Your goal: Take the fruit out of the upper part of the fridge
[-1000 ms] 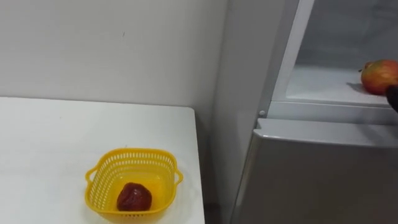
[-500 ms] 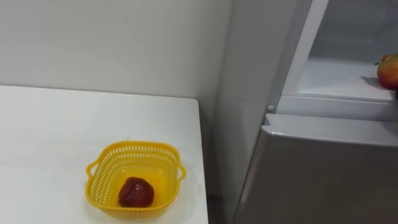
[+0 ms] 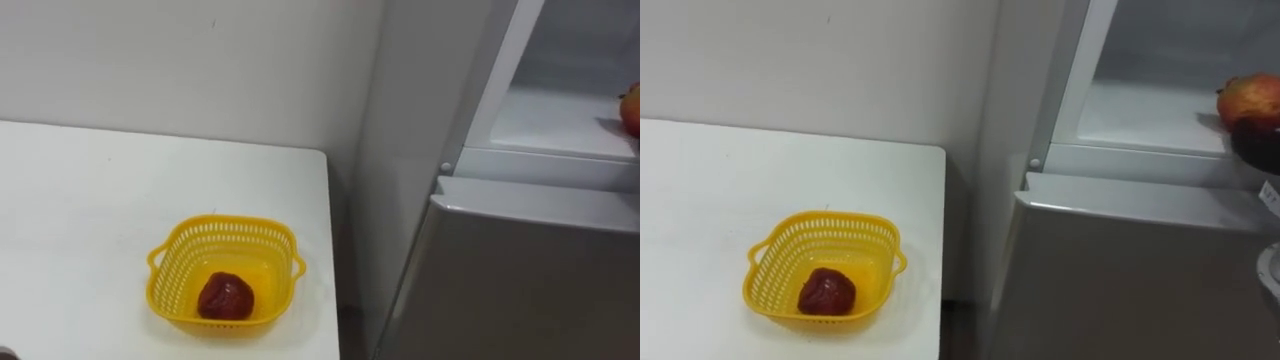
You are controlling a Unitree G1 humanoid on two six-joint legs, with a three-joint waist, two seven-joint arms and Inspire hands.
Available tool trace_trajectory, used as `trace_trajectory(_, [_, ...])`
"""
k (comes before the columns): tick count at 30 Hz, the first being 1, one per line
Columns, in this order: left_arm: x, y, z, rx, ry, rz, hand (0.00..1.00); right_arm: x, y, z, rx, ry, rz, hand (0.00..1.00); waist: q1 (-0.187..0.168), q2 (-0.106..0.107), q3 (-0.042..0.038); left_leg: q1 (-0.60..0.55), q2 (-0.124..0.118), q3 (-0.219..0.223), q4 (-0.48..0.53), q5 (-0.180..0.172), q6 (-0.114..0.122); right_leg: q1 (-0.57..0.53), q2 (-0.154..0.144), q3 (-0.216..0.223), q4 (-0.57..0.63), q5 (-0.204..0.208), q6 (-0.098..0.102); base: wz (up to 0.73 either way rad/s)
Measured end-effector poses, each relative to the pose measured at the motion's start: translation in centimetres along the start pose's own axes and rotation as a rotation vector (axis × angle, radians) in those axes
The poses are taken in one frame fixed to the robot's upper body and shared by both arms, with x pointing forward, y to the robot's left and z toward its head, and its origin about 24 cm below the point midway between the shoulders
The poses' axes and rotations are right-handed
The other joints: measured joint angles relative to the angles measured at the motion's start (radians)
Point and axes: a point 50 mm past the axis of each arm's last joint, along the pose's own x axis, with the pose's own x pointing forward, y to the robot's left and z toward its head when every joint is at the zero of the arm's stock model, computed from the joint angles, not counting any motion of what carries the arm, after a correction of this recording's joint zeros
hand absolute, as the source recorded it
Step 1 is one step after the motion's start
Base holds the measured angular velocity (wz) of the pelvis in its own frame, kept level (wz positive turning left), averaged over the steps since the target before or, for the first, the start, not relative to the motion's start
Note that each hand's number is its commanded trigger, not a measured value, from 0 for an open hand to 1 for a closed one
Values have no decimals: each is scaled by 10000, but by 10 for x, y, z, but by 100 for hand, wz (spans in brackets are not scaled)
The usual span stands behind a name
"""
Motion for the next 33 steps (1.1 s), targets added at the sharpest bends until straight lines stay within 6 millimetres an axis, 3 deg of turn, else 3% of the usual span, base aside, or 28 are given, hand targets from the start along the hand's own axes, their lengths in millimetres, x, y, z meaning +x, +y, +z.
trace_trajectory(24, [0, 7, 5, 48, -86, 360, 0, 16, -2, -3, 205, 673, 1069, 0, -31, -9, 13, -161, 60, -229, 1, 66, -105, -56, 76, -149, 51, 49, -84, 1])
trace_trajectory(33, [0, 8, 2, 49, 43, 384, 0, 20, 3, 1, 715, 957, 2150, 0, -67, -134, 46, -134, 80, -252, -5, 108, -152, -36, 106, -163, 18, 57, -99, 0])
